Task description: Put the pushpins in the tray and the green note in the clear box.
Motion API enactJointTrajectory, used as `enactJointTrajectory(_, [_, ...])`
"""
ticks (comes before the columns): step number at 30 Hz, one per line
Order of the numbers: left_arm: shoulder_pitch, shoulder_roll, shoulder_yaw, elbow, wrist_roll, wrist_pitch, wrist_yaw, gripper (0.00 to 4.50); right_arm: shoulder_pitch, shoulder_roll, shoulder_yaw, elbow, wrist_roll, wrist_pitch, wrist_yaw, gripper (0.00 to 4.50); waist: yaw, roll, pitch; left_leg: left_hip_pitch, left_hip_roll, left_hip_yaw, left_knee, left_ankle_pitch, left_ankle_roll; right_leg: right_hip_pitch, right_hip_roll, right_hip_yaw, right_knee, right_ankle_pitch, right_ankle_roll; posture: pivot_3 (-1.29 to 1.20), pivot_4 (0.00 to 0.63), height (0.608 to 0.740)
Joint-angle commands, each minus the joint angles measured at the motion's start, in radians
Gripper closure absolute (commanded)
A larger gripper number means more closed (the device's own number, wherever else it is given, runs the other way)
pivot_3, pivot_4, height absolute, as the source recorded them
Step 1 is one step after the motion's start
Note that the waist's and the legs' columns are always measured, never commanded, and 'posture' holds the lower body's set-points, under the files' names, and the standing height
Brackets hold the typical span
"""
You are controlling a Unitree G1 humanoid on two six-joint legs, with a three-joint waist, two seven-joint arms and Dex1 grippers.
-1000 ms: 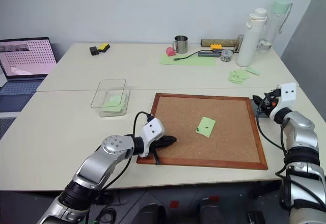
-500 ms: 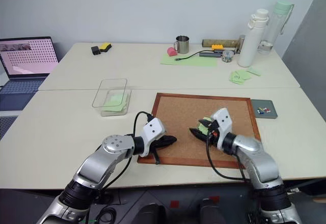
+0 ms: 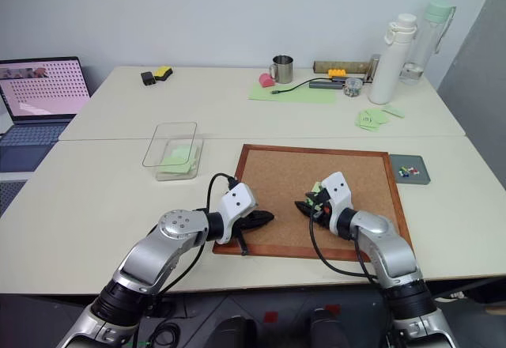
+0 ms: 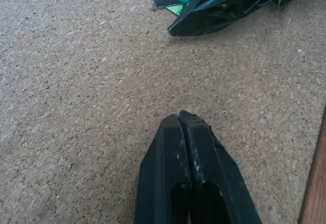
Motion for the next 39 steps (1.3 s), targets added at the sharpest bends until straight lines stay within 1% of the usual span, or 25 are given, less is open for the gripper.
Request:
enactJointTrajectory(1, [0.022,0.014,-0.001,0.028,0.014,0.030,0.010,4.50,-0.003,0.001,-0.009,-0.011,-0.005,-0.021,0.007,3.54,0.000,0.000,0.000,0.000,0.000,0.000,0.000,0.000,0.000,0.000,0.000,0.000,0.000,0.000,0.000,0.00,0.150,0.740])
enactJointTrajectory(2, [0.021,0.014,-0.001,0.028,0.013,0.030,0.010,4.50,-0.002,0.001,-0.014,-0.013,-0.003,-0.020,0.005,3.68,0.000,0.000,0.000,0.000,0.000,0.000,0.000,0.000,0.000,0.000,0.000,0.000,0.000,0.000,0.000,0.00,0.150,0.740])
enactJointTrajectory(4, [0.021,0.014,-0.001,0.028,0.013,0.030,0.010,4.50,-0.002,0.000,-0.022,-0.019,0.000,-0.017,0.001,4.11,0.000,0.000,0.000,0.000,0.000,0.000,0.000,0.000,0.000,0.000,0.000,0.000,0.000,0.000,0.000,0.00,0.150,0.740])
enactJointTrajectory(5, [0.021,0.014,-0.002,0.028,0.013,0.030,0.010,4.50,-0.002,-0.001,-0.027,-0.025,0.002,-0.017,-0.001,4.22,0.000,0.000,0.000,0.000,0.000,0.000,0.000,0.000,0.000,0.000,0.000,0.000,0.000,0.000,0.000,0.00,0.150,0.740])
enactJointTrajectory(6, [0.021,0.014,-0.002,0.029,0.013,0.030,0.009,4.50,-0.002,-0.002,-0.032,-0.031,0.004,-0.019,-0.001,4.45,0.000,0.000,0.000,0.000,0.000,0.000,0.000,0.000,0.000,0.000,0.000,0.000,0.000,0.000,0.000,0.00,0.150,0.740])
enactJointTrajectory(11, [0.020,0.013,-0.004,0.031,0.014,0.027,0.009,4.50,-0.012,-0.027,-0.057,-0.096,0.015,-0.062,0.022,4.45,0.000,0.000,0.000,0.000,0.000,0.000,0.000,0.000,0.000,0.000,0.000,0.000,0.000,0.000,0.000,0.00,0.150,0.740])
enactJointTrajectory(15, [0.015,-0.002,0.005,0.035,0.003,0.031,0.014,4.50,-0.040,-0.074,-0.075,-0.174,0.028,-0.072,0.060,4.45,0.000,0.000,0.000,0.000,0.000,0.000,0.000,0.000,0.000,0.000,0.000,0.000,0.000,-0.001,0.001,0.00,0.150,0.740])
enactJointTrajectory(17, [0.010,-0.026,0.035,0.030,-0.030,0.054,0.021,4.50,-0.048,-0.110,-0.061,-0.196,0.006,-0.092,0.086,4.45,0.001,0.000,0.000,0.000,0.000,0.000,0.000,0.000,0.000,0.000,0.000,0.000,0.000,-0.002,0.003,0.00,0.150,0.740])
enactJointTrajectory(19, [-0.002,-0.065,0.097,0.010,-0.109,0.100,0.014,4.50,-0.053,-0.170,-0.024,-0.204,-0.048,-0.146,0.133,4.45,0.006,0.000,0.000,0.000,0.000,0.000,0.000,0.000,0.000,0.000,0.000,0.000,0.000,-0.002,0.003,0.00,0.150,0.740])
enactJointTrajectory(20, [-0.012,-0.092,0.143,-0.006,-0.172,0.145,0.009,4.12,-0.054,-0.201,-0.006,-0.205,-0.075,-0.178,0.157,4.50,0.010,-0.001,0.001,0.000,0.000,0.000,0.000,0.000,0.000,0.000,0.000,0.000,0.000,-0.002,0.003,0.00,0.150,0.740])
enactJointTrajectory(22, [-0.032,-0.135,0.218,-0.030,-0.270,0.221,0.011,3.88,-0.054,-0.239,0.014,-0.203,-0.108,-0.225,0.186,4.50,0.016,-0.001,0.002,-0.001,0.000,0.000,0.001,0.000,0.000,-0.001,0.000,-0.001,-0.001,-0.002,0.004,0.00,0.150,0.740])
enactJointTrajectory(23, [-0.059,-0.170,0.284,-0.037,-0.348,0.279,0.024,3.62,-0.056,-0.261,0.022,-0.202,-0.125,-0.254,0.203,4.50,0.016,-0.002,0.002,-0.002,0.000,0.000,0.001,0.000,0.000,-0.001,0.000,-0.001,-0.001,-0.002,0.004,0.00,0.150,0.740])
enactJointTrajectory(25, [-0.113,-0.233,0.404,-0.035,-0.488,0.384,0.061,3.25,-0.060,-0.291,0.030,-0.200,-0.150,-0.306,0.231,4.50,0.018,-0.003,0.004,-0.002,0.000,-0.001,0.001,0.000,0.000,-0.001,0.000,-0.002,-0.001,-0.002,0.004,0.00,0.150,0.740])
enactJointTrajectory(26, [-0.134,-0.253,0.447,-0.030,-0.537,0.421,0.078,3.12,-0.063,-0.301,0.034,-0.201,-0.160,-0.328,0.242,4.50,0.020,-0.004,0.005,-0.003,0.000,-0.001,0.001,0.000,0.000,-0.001,0.000,-0.002,0.000,-0.002,0.004,0.00,0.150,0.740])
enactJointTrajectory(27, [-0.151,-0.271,0.480,-0.024,-0.574,0.453,0.096,2.86,-0.065,-0.309,0.037,-0.201,-0.167,-0.349,0.250,4.50,0.020,-0.006,0.004,-0.004,0.000,-0.001,0.002,0.000,0.000,-0.002,0.000,-0.002,0.000,-0.002,0.004,0.00,0.150,0.740])
enactJointTrajectory(29, [-0.174,-0.291,0.522,-0.020,-0.642,0.506,0.115,2.61,-0.071,-0.320,0.043,-0.205,-0.184,-0.390,0.268,4.50,0.019,-0.006,0.004,-0.003,0.000,-0.001,0.002,0.000,0.000,-0.001,0.000,-0.003,-0.001,-0.002,0.004,0.00,0.150,0.740])
enactJointTrajectory(31, [-0.190,-0.314,0.551,-0.014,-0.690,0.541,0.149,2.22,-0.080,-0.329,0.050,-0.212,-0.202,-0.430,0.283,4.50,0.019,-0.006,0.004,-0.003,-0.001,-0.001,0.001,0.000,0.000,0.000,-0.001,-0.002,-0.001,-0.002,0.004,0.00,0.150,0.740])
enactJointTrajectory(37, [-0.214,-0.365,0.583,0.031,-0.756,0.632,0.273,1.02,-0.112,-0.331,0.065,-0.242,-0.242,-0.526,0.300,4.50,0.019,-0.006,0.005,-0.003,-0.001,-0.002,0.001,0.000,0.000,0.000,-0.001,-0.002,-0.001,-0.001,0.002,0.00,0.150,0.740])
enactJointTrajectory(39, [-0.221,-0.379,0.597,0.040,-0.800,0.661,0.282,1.02,-0.125,-0.329,0.071,-0.250,-0.252,-0.550,0.304,4.50,0.019,-0.006,0.005,-0.003,-0.001,-0.001,0.001,0.000,0.000,0.000,-0.001,-0.002,-0.001,-0.001,0.002,0.00,0.150,0.740])
